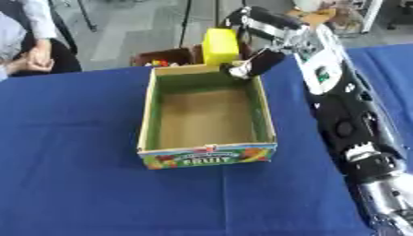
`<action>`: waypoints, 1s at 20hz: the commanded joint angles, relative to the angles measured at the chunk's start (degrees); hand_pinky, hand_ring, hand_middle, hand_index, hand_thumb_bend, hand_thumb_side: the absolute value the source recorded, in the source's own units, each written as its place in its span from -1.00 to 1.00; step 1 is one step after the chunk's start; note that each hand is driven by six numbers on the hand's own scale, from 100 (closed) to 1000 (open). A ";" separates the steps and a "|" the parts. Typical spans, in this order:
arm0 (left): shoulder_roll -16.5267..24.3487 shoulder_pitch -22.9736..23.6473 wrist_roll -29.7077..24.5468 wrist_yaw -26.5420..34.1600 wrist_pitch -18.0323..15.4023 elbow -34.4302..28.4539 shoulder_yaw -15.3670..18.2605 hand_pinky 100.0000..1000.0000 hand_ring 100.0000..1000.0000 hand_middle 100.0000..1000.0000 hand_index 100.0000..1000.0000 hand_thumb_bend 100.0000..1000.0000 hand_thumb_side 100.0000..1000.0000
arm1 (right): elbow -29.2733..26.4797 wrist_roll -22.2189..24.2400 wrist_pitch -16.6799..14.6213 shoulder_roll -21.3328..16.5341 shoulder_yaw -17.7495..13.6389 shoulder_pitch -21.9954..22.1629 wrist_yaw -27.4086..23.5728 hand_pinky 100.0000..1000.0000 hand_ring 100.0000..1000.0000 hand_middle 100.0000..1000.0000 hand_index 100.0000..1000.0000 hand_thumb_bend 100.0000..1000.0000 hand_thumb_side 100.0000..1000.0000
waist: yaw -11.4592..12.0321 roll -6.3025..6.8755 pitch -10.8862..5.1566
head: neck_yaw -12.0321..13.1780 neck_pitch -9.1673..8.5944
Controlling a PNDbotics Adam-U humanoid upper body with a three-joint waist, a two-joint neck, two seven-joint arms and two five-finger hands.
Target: Pick up objects on the table and place them in the box.
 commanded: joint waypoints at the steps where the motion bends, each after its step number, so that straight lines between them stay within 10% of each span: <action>1: 0.60 -0.48 -0.30 0.31 -0.10 -1.12 -0.11 0.59 0.73 0.62 0.94 -1.00 0.93 | -1.05 4.41 -3.71 0.64 -0.51 -0.63 1.78 0.25 0.65 -0.90 -0.31 -1.00 -0.76 | 0.28 -0.49 -1.23 | -0.37 -1.11; 20: -0.41 -0.97 -1.02 0.31 -0.12 -1.12 -0.43 0.59 0.72 0.62 0.94 -1.00 0.93 | 4.16 2.59 -1.50 3.31 -1.50 2.66 15.50 0.28 0.76 -0.66 -0.12 -1.00 -0.77 | 1.50 -0.45 0.71 | -1.50 -2.68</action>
